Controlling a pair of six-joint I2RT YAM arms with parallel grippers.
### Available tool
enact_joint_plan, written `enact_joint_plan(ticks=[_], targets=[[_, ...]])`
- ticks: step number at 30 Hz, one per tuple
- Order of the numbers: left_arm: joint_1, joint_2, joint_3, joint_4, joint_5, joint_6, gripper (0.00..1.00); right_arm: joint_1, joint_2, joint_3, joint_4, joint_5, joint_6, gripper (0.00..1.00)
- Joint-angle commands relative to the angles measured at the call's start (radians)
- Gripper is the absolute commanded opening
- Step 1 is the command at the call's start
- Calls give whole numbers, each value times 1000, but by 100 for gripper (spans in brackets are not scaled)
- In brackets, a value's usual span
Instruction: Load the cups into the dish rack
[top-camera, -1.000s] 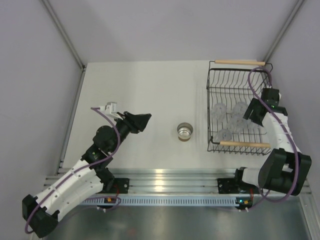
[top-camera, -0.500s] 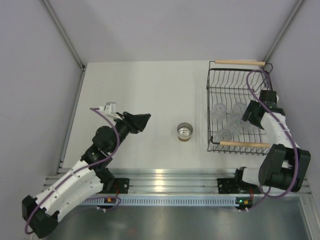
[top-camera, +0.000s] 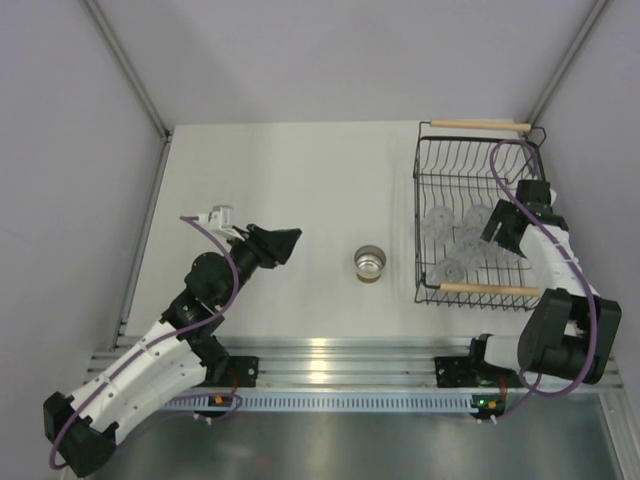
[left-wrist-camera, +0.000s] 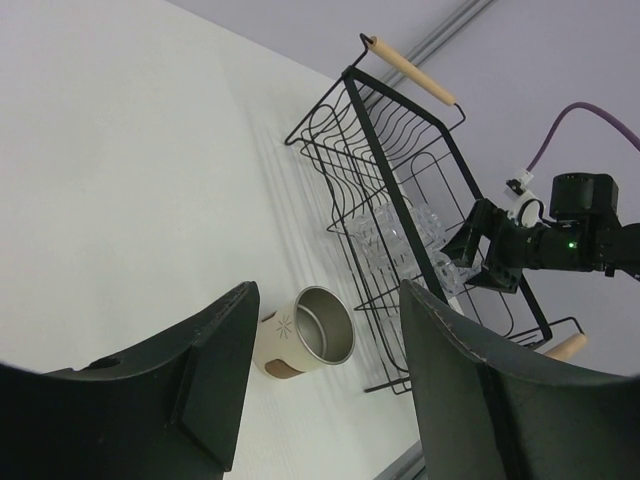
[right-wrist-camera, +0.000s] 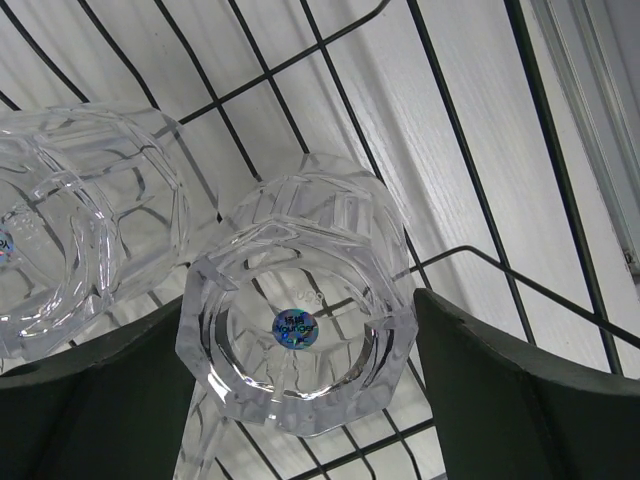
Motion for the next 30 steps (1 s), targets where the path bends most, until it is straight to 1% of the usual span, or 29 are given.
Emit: enact_joint_plan(ticks=[1, 4, 7, 14, 24, 27, 30], targets=[[2, -20, 25, 12, -6, 11, 64, 22, -17, 7, 31, 14, 5, 82], [2, -21, 23, 12, -6, 11, 64, 27, -17, 7, 30, 19, 6, 86], [2, -24, 23, 11, -9, 10, 64, 27, -26, 10, 24, 23, 6, 87], [2, -17, 31, 0, -11, 29, 63, 27, -112, 39, -31, 54, 8, 88], [2, -9, 35, -6, -8, 45, 62, 27, -247, 194, -168, 114, -2, 90], [2, 14, 45, 1, 24, 54, 61, 27, -297, 228, -183, 83, -3, 89], [2, 60, 71, 5, 79, 68, 60, 27, -359, 252, -184, -4, -6, 90]])
